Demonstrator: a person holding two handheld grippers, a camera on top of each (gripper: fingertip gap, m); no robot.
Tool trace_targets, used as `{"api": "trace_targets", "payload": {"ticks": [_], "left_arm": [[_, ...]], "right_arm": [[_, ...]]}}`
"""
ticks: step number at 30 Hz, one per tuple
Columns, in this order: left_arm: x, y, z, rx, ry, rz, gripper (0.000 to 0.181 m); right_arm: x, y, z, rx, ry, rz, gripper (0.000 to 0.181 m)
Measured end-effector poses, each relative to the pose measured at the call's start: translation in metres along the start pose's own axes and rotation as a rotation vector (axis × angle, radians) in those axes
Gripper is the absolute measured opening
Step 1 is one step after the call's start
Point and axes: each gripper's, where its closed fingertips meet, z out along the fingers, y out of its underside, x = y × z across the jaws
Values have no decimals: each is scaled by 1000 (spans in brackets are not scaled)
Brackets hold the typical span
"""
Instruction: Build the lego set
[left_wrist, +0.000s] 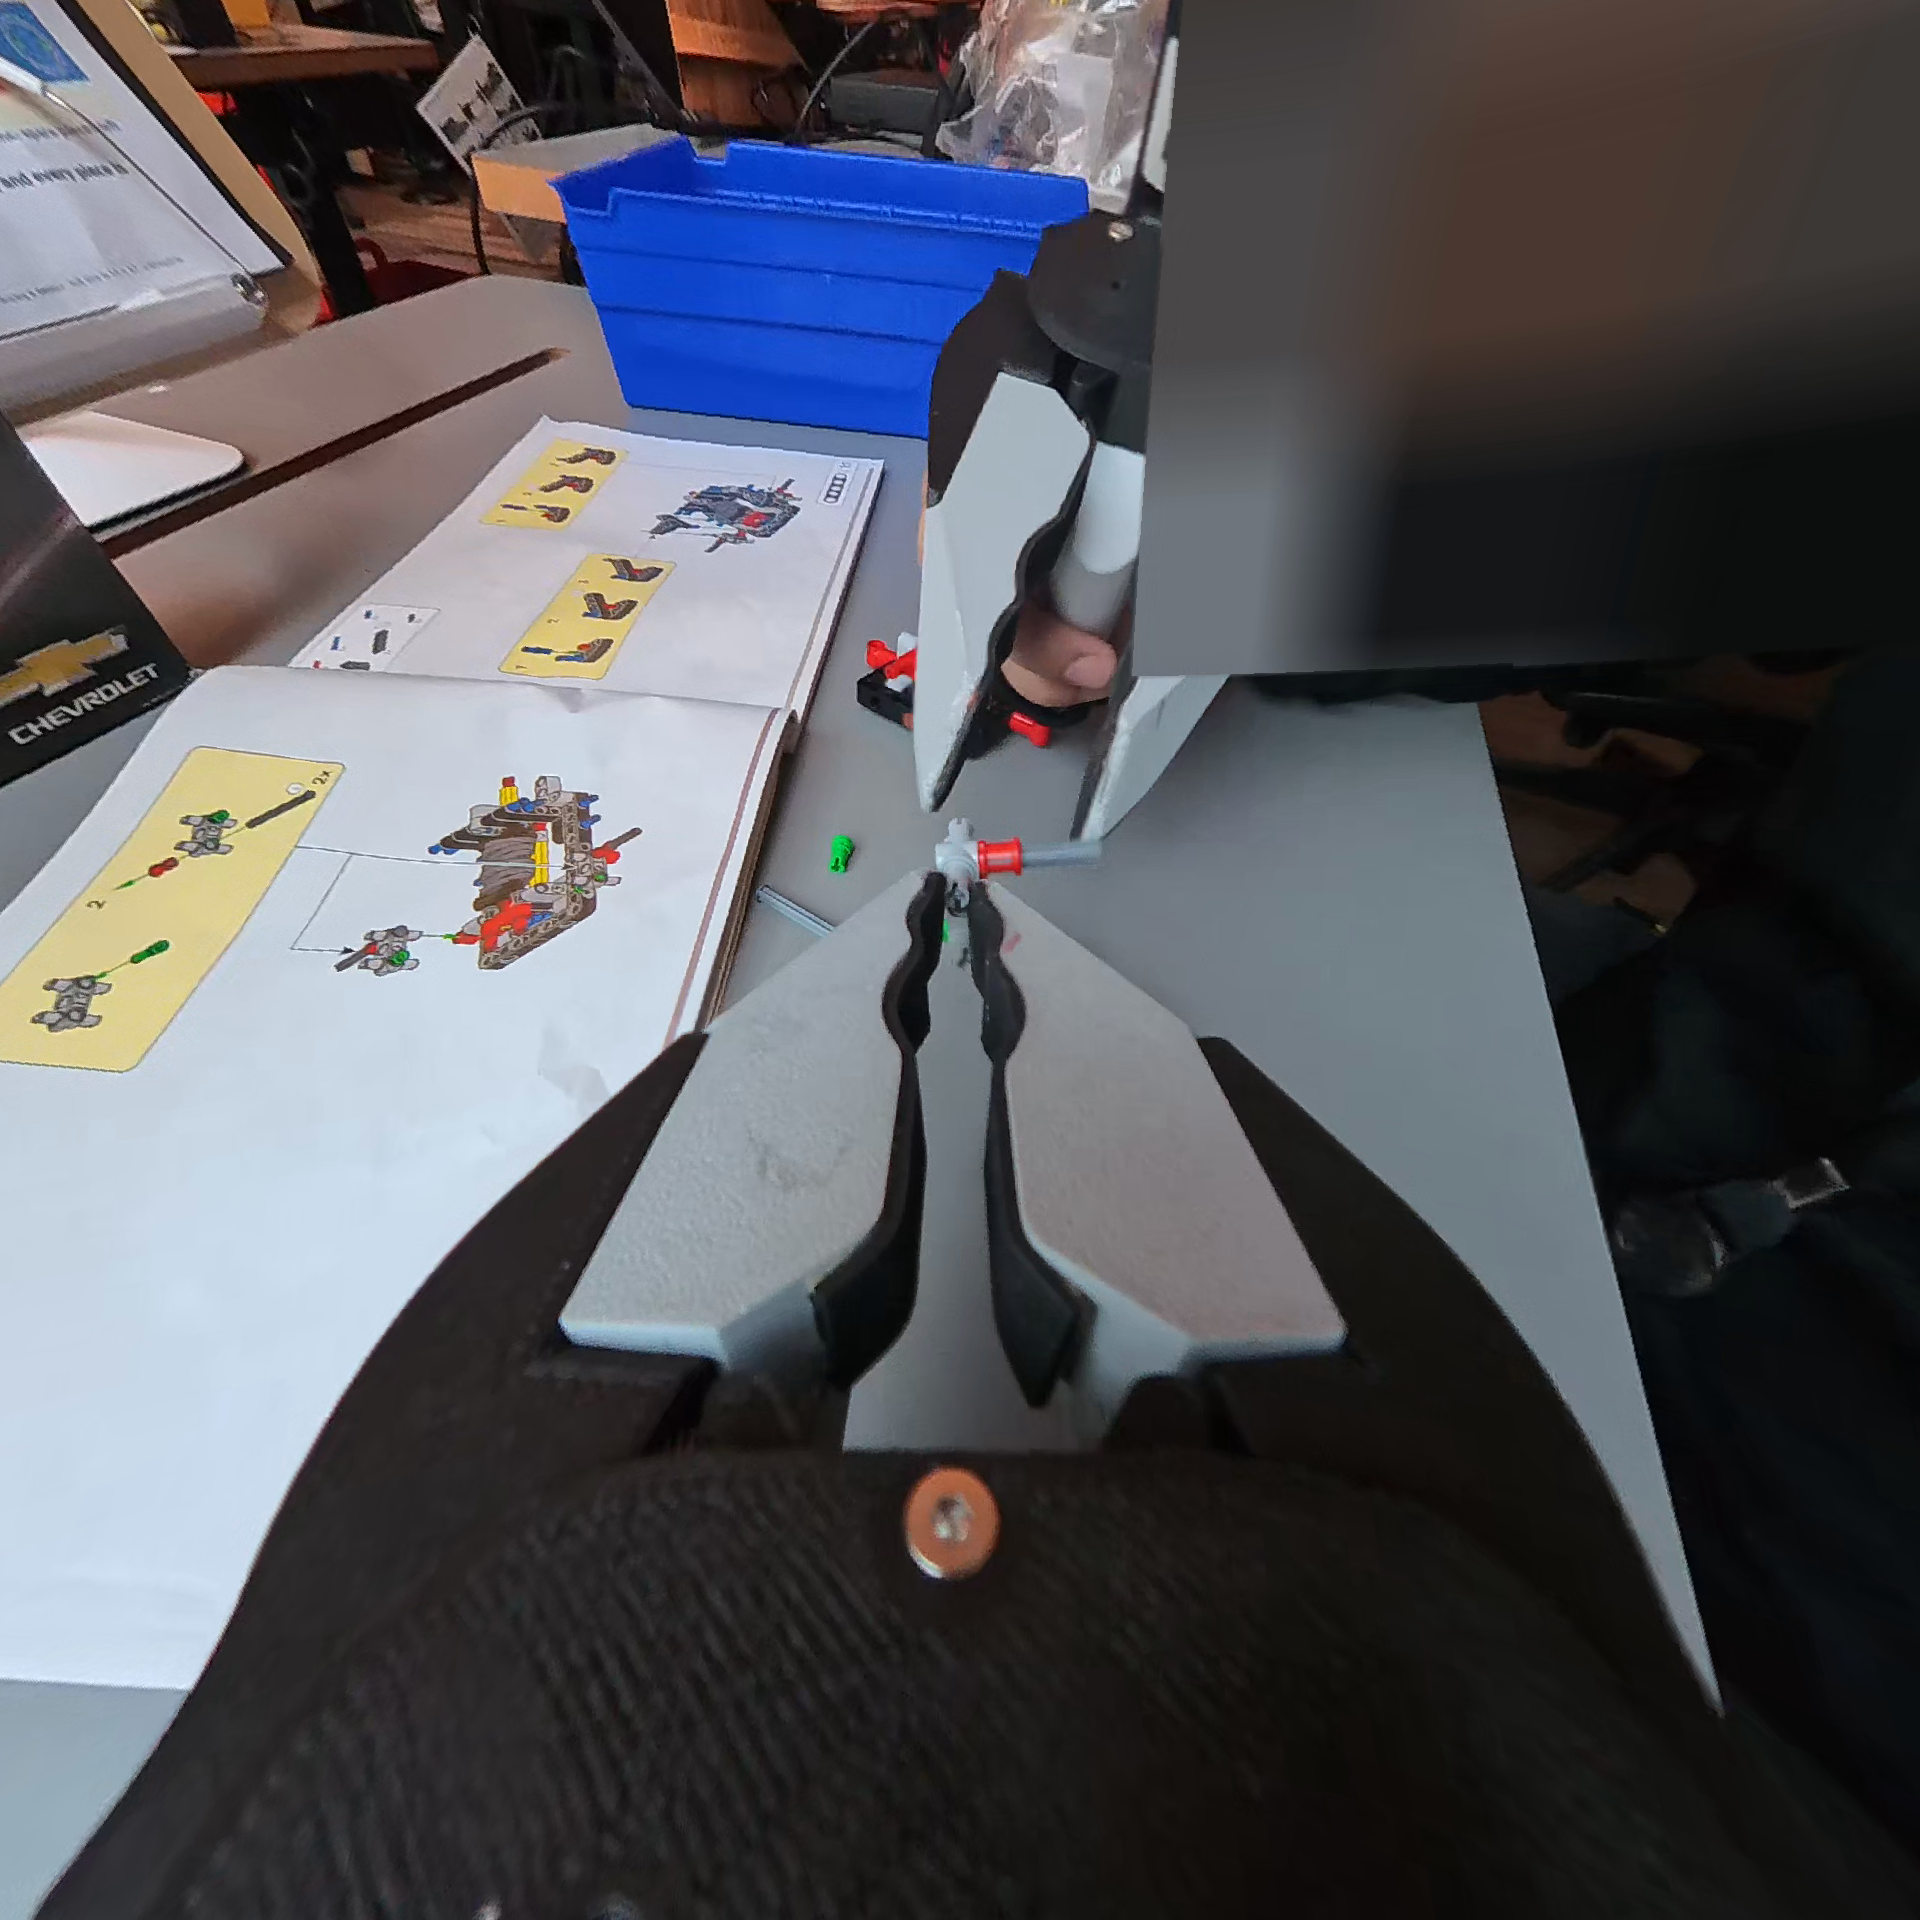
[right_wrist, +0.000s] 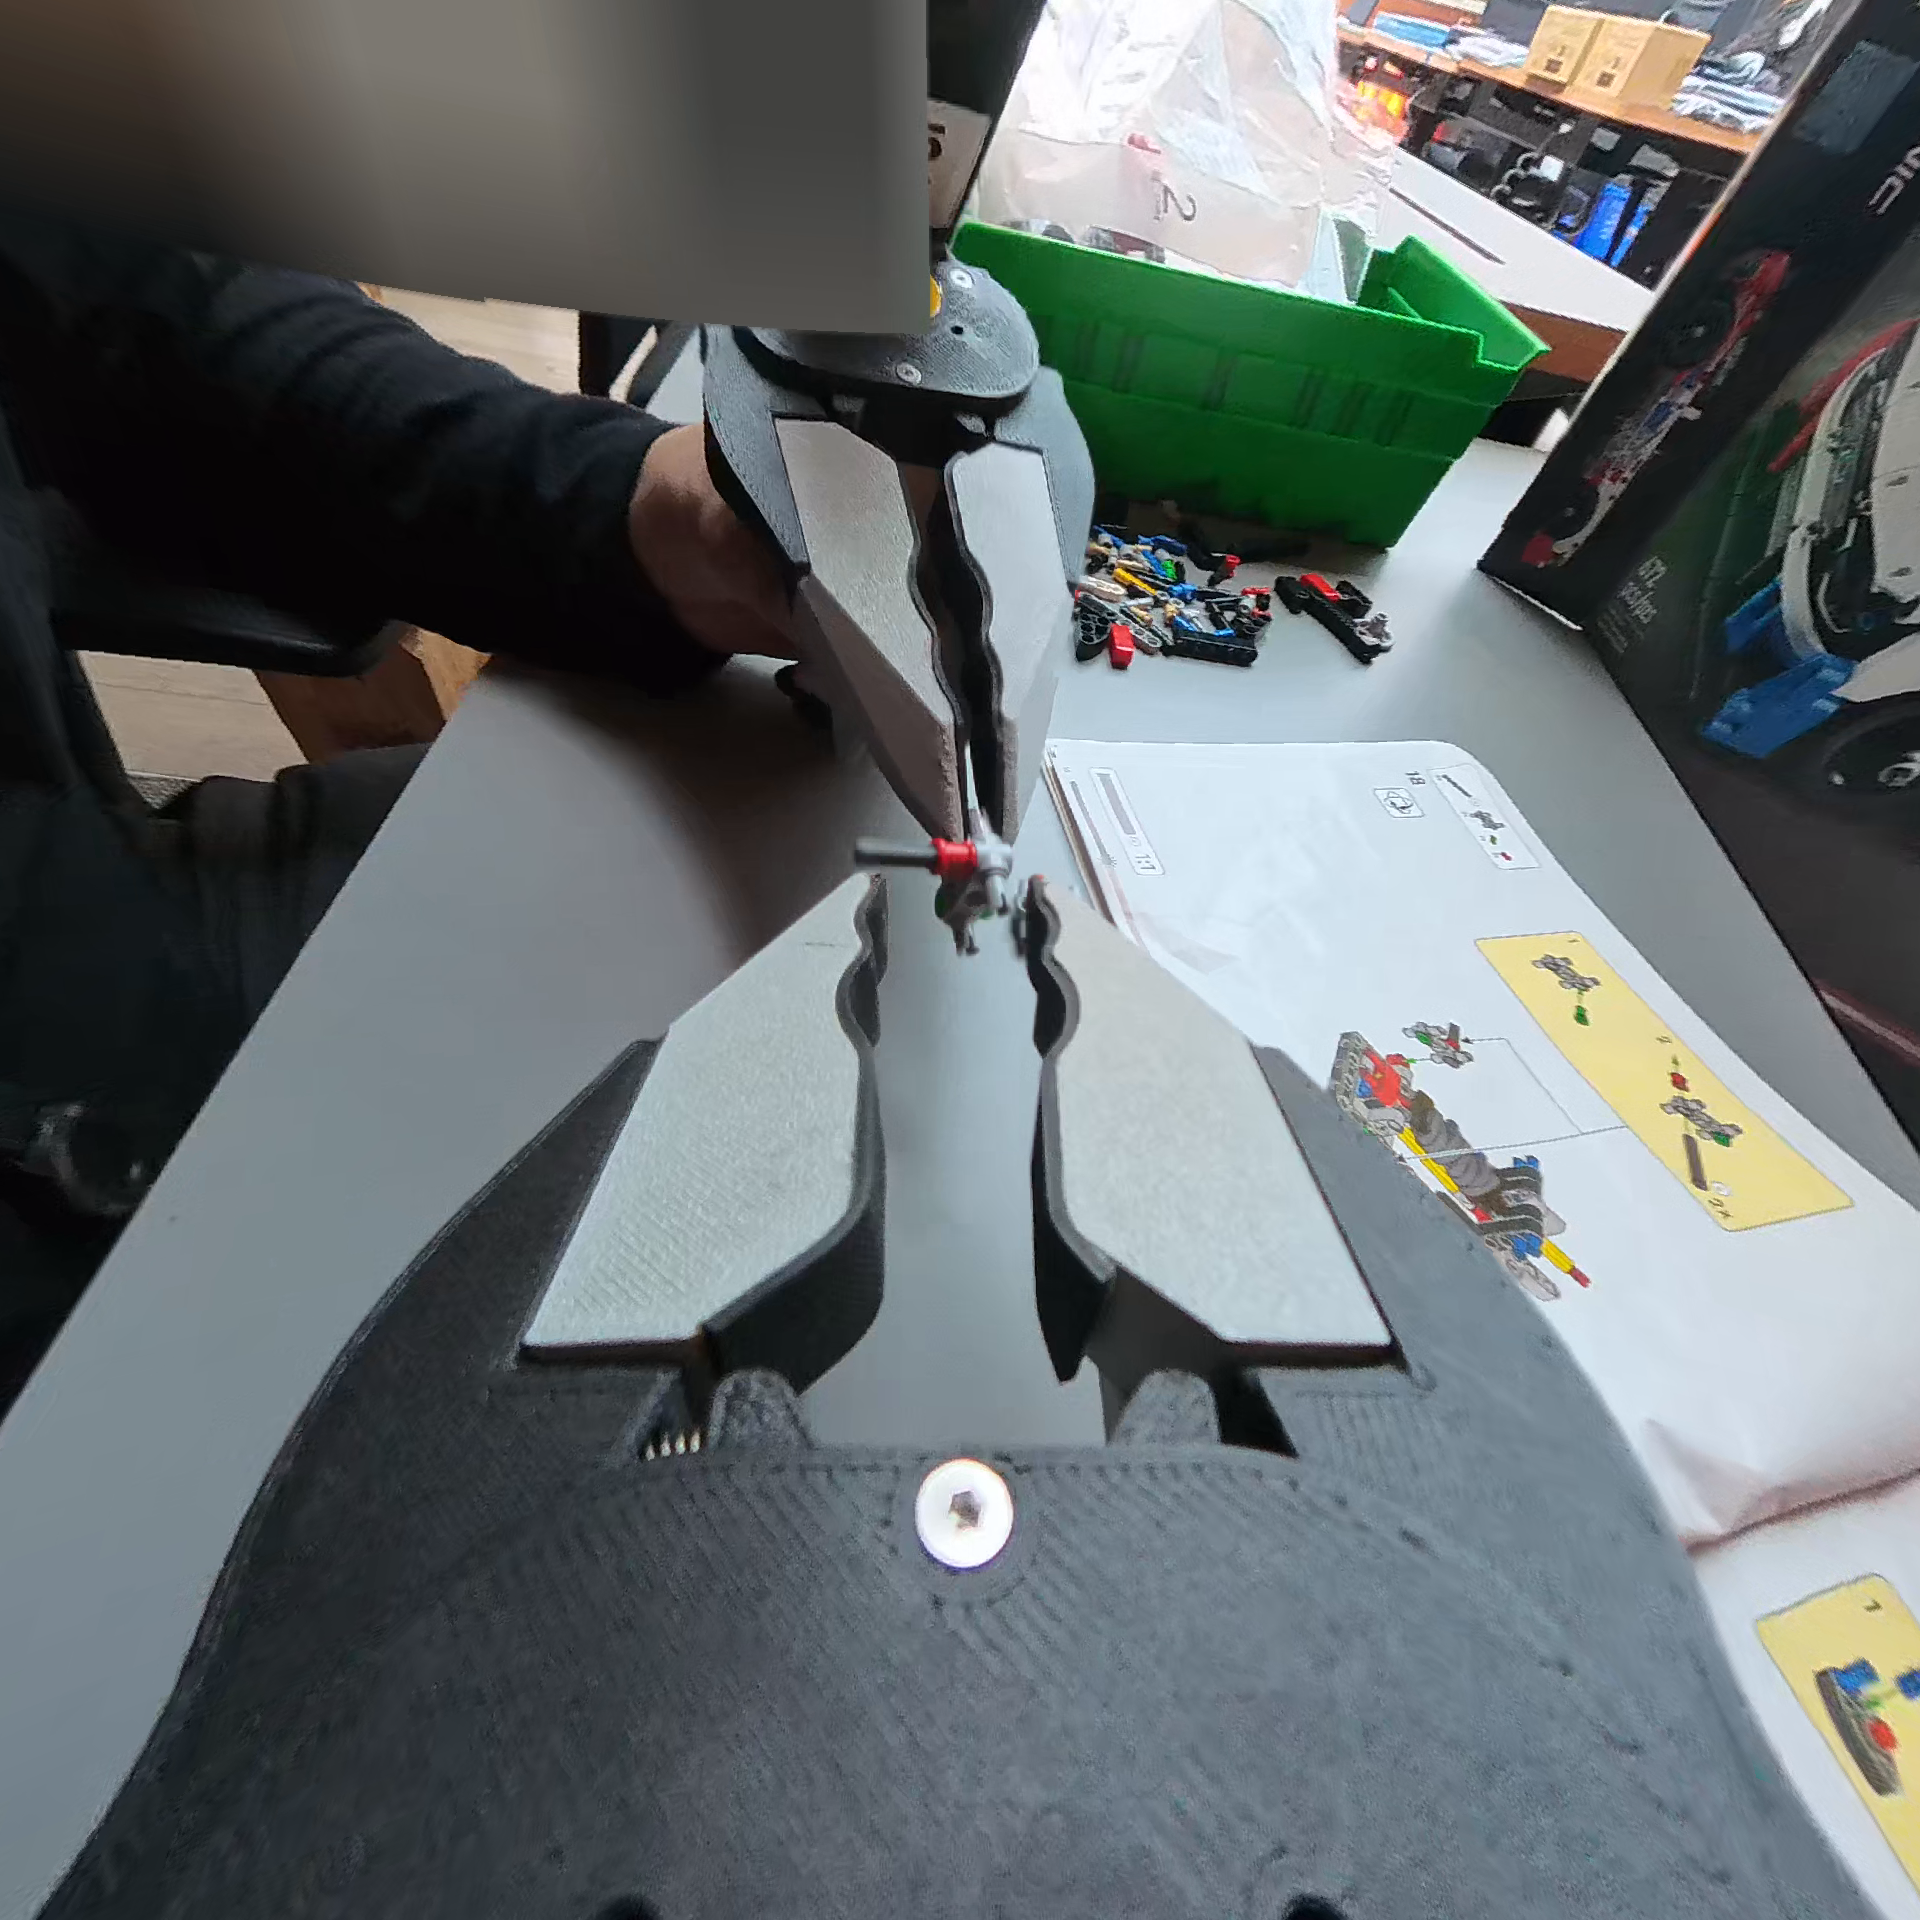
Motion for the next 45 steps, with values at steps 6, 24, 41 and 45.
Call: {"api": "trace_targets", "payload": {"ticks": [6,24,41,45], "left_arm": [[-15,-1,-7,29,-55,-26,2],[-32,11,-16,-76,-297,-136,2],[33,-26,-23,230,5,-370,3],[32,-24,-28,232,-19,-310,3]], "right_arm": [[7,2,0,-17,103,-93,27],[16,-17,-30,102,352,-150,28],[-36,-16,-13,124,189,-41,29],[-37,-13,-11,104,184,-44,29]]}}
